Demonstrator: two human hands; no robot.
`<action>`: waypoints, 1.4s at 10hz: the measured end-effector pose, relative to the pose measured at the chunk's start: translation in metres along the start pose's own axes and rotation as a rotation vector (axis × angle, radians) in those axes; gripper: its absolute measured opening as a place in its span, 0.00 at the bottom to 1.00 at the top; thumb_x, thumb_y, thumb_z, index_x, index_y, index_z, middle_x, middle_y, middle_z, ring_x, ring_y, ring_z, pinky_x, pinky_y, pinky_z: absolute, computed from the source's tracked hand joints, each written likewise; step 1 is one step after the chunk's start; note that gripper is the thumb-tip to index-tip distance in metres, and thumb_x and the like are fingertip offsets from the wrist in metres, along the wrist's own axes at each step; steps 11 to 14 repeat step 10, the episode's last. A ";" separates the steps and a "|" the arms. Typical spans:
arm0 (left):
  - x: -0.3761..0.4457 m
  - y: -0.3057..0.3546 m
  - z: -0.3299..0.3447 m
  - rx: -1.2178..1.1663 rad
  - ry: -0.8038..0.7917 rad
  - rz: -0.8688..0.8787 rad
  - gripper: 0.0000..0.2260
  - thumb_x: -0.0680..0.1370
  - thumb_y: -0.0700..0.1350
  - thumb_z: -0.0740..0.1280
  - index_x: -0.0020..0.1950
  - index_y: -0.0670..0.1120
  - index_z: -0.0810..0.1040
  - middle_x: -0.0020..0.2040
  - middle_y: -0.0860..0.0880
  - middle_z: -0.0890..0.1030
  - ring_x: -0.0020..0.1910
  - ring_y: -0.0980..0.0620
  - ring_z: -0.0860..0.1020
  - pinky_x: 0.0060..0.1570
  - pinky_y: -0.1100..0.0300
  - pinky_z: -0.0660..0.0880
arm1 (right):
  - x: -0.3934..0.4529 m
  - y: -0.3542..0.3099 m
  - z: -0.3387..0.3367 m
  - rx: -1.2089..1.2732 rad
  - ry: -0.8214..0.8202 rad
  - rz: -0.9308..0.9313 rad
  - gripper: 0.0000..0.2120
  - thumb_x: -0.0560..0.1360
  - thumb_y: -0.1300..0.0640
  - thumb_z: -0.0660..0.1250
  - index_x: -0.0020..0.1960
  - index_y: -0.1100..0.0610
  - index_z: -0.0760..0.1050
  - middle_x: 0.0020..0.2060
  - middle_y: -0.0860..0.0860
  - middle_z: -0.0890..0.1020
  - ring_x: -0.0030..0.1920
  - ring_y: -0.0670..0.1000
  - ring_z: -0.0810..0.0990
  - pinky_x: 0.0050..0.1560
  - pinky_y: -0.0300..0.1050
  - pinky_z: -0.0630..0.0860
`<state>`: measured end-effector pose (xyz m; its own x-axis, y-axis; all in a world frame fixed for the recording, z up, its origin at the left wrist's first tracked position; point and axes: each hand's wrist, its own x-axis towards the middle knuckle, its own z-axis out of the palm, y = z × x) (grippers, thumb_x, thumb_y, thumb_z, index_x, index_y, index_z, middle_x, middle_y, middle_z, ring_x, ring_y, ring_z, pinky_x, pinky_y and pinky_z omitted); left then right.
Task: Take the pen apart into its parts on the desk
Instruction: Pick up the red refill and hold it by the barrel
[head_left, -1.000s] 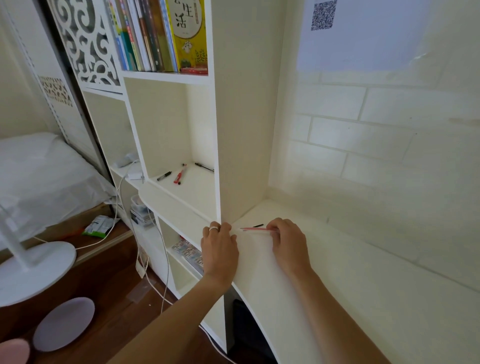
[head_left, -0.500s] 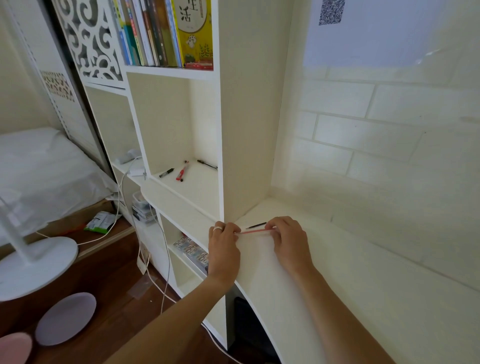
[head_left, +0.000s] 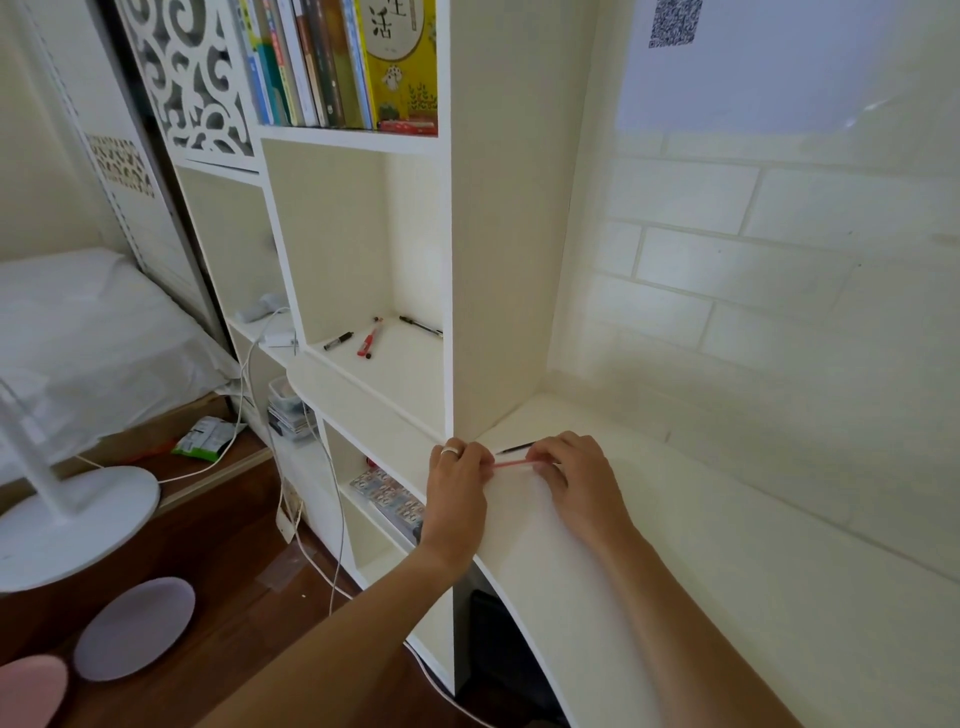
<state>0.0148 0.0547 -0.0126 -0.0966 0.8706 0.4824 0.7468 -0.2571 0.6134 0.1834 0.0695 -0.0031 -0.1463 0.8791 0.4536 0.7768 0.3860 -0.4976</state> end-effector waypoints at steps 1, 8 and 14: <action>-0.001 -0.001 -0.001 -0.072 -0.031 -0.021 0.13 0.75 0.30 0.61 0.45 0.46 0.79 0.45 0.52 0.74 0.49 0.53 0.68 0.47 0.64 0.70 | 0.002 0.003 0.000 0.018 -0.032 0.014 0.07 0.79 0.61 0.67 0.52 0.54 0.83 0.47 0.48 0.83 0.49 0.50 0.74 0.49 0.40 0.68; 0.005 -0.004 0.004 -0.073 -0.021 0.014 0.11 0.77 0.33 0.62 0.48 0.46 0.80 0.46 0.51 0.75 0.50 0.53 0.70 0.49 0.61 0.71 | 0.008 0.008 0.012 -0.030 0.000 0.086 0.07 0.77 0.58 0.69 0.49 0.49 0.85 0.52 0.46 0.81 0.55 0.50 0.73 0.56 0.45 0.73; 0.006 -0.003 0.003 -0.018 -0.066 -0.004 0.12 0.77 0.33 0.62 0.56 0.44 0.80 0.52 0.46 0.76 0.55 0.46 0.73 0.54 0.53 0.73 | 0.011 0.009 0.015 -0.043 -0.026 0.128 0.08 0.78 0.54 0.69 0.55 0.48 0.84 0.57 0.48 0.82 0.59 0.54 0.76 0.56 0.45 0.72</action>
